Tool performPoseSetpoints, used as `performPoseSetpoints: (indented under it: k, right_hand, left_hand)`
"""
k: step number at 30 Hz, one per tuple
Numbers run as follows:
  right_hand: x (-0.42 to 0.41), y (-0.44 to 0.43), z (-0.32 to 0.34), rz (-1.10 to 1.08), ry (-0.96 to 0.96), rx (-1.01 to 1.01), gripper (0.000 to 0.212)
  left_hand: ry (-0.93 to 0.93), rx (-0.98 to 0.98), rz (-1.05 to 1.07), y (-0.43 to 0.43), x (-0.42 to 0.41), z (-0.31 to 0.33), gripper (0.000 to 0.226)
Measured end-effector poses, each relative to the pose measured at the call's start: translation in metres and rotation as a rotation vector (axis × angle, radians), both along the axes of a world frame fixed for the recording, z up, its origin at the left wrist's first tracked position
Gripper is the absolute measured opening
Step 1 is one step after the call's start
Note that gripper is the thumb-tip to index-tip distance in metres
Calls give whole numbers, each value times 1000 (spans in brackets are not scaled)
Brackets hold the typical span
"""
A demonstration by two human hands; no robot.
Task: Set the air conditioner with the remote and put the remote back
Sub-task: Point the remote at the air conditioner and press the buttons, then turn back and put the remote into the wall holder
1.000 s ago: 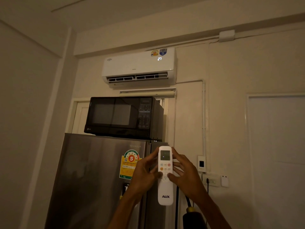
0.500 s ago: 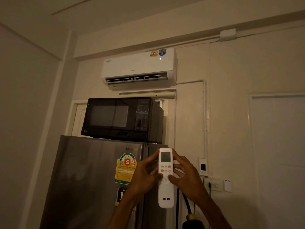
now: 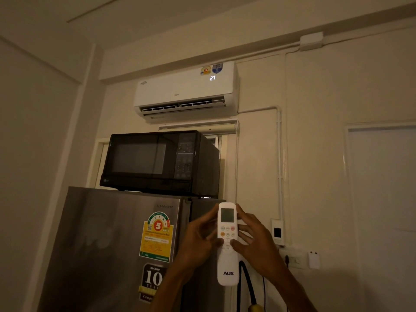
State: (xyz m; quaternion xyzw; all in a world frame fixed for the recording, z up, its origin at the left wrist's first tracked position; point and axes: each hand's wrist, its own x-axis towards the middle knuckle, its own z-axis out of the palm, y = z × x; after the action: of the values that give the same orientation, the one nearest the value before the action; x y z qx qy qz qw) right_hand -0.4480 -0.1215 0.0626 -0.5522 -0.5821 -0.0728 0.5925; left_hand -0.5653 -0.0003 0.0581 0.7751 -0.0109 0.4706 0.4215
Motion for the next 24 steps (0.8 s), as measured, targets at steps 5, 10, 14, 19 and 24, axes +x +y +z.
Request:
performPoseSetpoints:
  k: [5, 10, 14, 19, 24]
  right_hand:
    - [36, -1, -2, 11, 8, 7, 63]
    - [78, -6, 8, 50, 28, 36, 63]
    - [119, -14, 19, 57, 13, 54, 63]
    - [184, -24, 23, 46, 9, 63, 71]
    - [261, -31, 13, -12, 32, 47, 77]
  left_hand:
    - [-12, 7, 12, -10, 30, 1, 68]
    - [-37, -14, 3, -21, 67, 12, 67]
    - [-32, -25, -4, -28, 110, 23, 71]
    - [-36, -10, -29, -37, 178, 28, 71]
    - [-17, -17, -62, -35, 261, 22, 72]
